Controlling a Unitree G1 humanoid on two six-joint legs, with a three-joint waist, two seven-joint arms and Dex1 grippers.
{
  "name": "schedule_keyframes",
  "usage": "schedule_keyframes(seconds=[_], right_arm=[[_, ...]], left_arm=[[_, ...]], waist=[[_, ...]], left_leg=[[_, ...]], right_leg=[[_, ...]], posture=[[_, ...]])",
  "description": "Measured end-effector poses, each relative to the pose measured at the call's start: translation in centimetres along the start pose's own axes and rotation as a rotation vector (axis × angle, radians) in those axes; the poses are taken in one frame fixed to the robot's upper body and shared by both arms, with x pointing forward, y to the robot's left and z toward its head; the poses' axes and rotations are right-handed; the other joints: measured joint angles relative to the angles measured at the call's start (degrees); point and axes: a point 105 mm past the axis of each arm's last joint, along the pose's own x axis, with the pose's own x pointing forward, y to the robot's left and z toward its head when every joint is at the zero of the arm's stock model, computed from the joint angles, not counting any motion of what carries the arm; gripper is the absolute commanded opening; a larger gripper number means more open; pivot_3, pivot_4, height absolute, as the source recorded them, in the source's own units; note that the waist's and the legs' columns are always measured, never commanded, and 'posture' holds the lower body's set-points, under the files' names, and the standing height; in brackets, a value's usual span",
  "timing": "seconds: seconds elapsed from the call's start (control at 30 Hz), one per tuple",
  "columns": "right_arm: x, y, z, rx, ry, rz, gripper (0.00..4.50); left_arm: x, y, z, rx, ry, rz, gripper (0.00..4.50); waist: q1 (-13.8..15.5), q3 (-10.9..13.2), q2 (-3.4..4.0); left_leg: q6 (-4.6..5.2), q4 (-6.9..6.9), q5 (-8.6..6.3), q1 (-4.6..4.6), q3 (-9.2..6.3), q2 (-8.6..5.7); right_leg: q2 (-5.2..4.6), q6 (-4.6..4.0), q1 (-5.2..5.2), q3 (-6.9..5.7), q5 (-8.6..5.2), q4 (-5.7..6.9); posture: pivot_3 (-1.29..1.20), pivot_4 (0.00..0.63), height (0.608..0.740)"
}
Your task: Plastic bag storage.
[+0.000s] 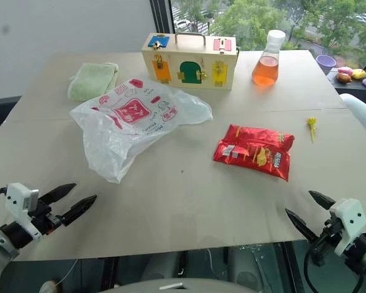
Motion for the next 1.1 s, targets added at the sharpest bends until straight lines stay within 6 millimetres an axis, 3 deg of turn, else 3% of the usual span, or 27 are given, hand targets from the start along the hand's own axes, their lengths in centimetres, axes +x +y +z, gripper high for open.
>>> schedule_keyframes(seconds=[0.07, 0.1, 0.23, 0.37, 0.43, 0.5, 0.63, 0.7, 0.77, 0.93, 0.97, 1.0, 1.1], right_arm=[[0.2, -0.1, 0.3, -0.002, -0.012, -0.003, 4.5], [0.5, -0.1, 1.0, 0.004, -0.05, -0.012, 4.5], [2.5, 0.9, 6.4, -0.05, -0.261, 0.043, 4.5], [3.1, 2.1, 7.9, -0.035, -0.295, 0.113, 4.5], [3.5, 3.8, 10.4, -0.051, -0.366, 0.21, 4.5], [3.3, 5.2, 12.3, -0.067, -0.42, 0.277, 4.5], [2.7, 6.7, 13.9, -0.086, -0.458, 0.345, 4.5], [2.4, 7.0, 14.4, -0.1, -0.468, 0.358, 4.5], [2.0, 7.2, 14.9, -0.121, -0.478, 0.359, 4.5], [1.6, 6.8, 15.7, -0.14, -0.494, 0.348, 4.5], [1.6, 6.7, 15.7, -0.142, -0.494, 0.348, 4.5], [1.6, 6.7, 15.8, -0.145, -0.492, 0.352, 4.5], [1.7, 6.6, 15.9, -0.147, -0.494, 0.354, 4.5]], left_arm=[[0.1, -0.1, 0.2, 0.001, -0.008, -0.007, 4.41], [0.6, -1.3, 1.0, 0.004, -0.028, -0.067, 4.41], [2.8, -8.4, 6.1, 0.091, -0.152, -0.401, 4.41], [3.9, -9.8, 8.7, 0.107, -0.22, -0.457, 4.41], [5.1, -10.4, 12.0, 0.129, -0.321, -0.456, 4.41], [5.8, -10.8, 13.7, 0.142, -0.357, -0.451, 4.41], [6.7, -11.4, 15.6, 0.164, -0.356, -0.456, 4.41], [6.7, -12.4, 15.7, 0.145, -0.306, -0.52, 4.41], [6.2, -13.2, 14.7, 0.136, -0.202, -0.591, 4.41], [3.6, -11.1, 5.8, -0.008, 0.154, -0.649, 4.41], [2.9, -11.0, 5.0, -0.035, 0.18, -0.673, 4.41], [1.9, -11.3, 4.9, -0.065, 0.188, -0.73, 4.41], [0.8, -12.8, 7.9, -0.105, 0.112, -0.878, 4.41]], waist=[[0.0, 0.0, 0.0], [0.0, 0.04, -0.05], [0.08, 0.01, -0.01], [0.15, 0.05, 0.1], [0.2, 0.08, 0.11], [0.14, 0.07, 0.13], [0.1, 0.08, 0.03], [0.08, 0.08, 0.03], [-0.15, 0.09, 0.03], [-1.37, 0.12, 0.1], [-1.31, 0.14, 0.06], [-1.09, 0.14, -0.06], [0.34, 0.12, -0.15]], left_leg=[[0.0, 0.0, 0.0, 0.0, 0.0, 0.0], [0.0, 0.01, 0.0, -0.03, 0.0, 0.04], [0.0, 0.06, 0.0, 0.01, 0.11, 0.07], [0.0, 0.0, 0.0, -0.01, 0.09, -0.01], [0.01, 0.07, 0.01, 0.03, 0.06, -0.02], [0.01, 0.07, 0.01, 0.1, 0.07, -0.02], [0.01, 0.07, 0.01, 0.07, 0.06, -0.04], [0.01, 0.07, 0.01, 0.07, 0.08, -0.05], [0.01, 0.05, 0.0, 0.1, 0.15, -0.02], [0.02, -0.03, 0.0, 0.15, 0.37, 0.12], [0.02, 0.0, 0.0, 0.13, 0.35, 0.16], [0.02, 0.04, 0.0, 0.09, 0.32, 0.19], [0.01, 0.13, -0.01, 0.03, 0.24, 0.3]], right_leg=[[0.0, 0.0, 0.0, 0.0, 0.0, 0.0], [0.0, 0.0, -0.01, 0.0, 0.0, 0.0], [-0.02, 0.02, 0.0, 0.06, 0.02, 0.06], [0.15, 0.0, -0.03, 0.01, 0.02, 0.06], [0.19, 0.01, 0.03, 0.01, 0.04, 0.11], [0.2, 0.01, 0.11, 0.04, 0.04, 0.11], [0.24, 0.01, 0.1, 0.06, 0.03, 0.08], [0.23, 0.01, 0.1, 0.1, 0.03, 0.08], [0.24, 0.01, 0.08, 0.15, 0.03, 0.08], [0.4, -0.02, -0.06, 0.34, 0.02, 0.1], [0.42, -0.02, -0.07, 0.33, 0.02, 0.1], [0.42, -0.02, -0.1, 0.31, 0.02, 0.1], [0.36, -0.01, -0.13, 0.3, 0.02, 0.1]], posture=[[0.0, 0.15, 0.74], [0.0, 0.15, 0.74], [0.0, 0.15, 0.74], [0.0, 0.15, 0.74], [0.0, 0.15, 0.74], [0.0, 0.15, 0.74], [0.0, 0.15, 0.74], [0.0, 0.15, 0.74], [0.0, 0.15, 0.74], [0.0, 0.15, 0.74], [0.0, 0.15, 0.74], [0.0, 0.15, 0.74], [0.0, 0.15, 0.74]])
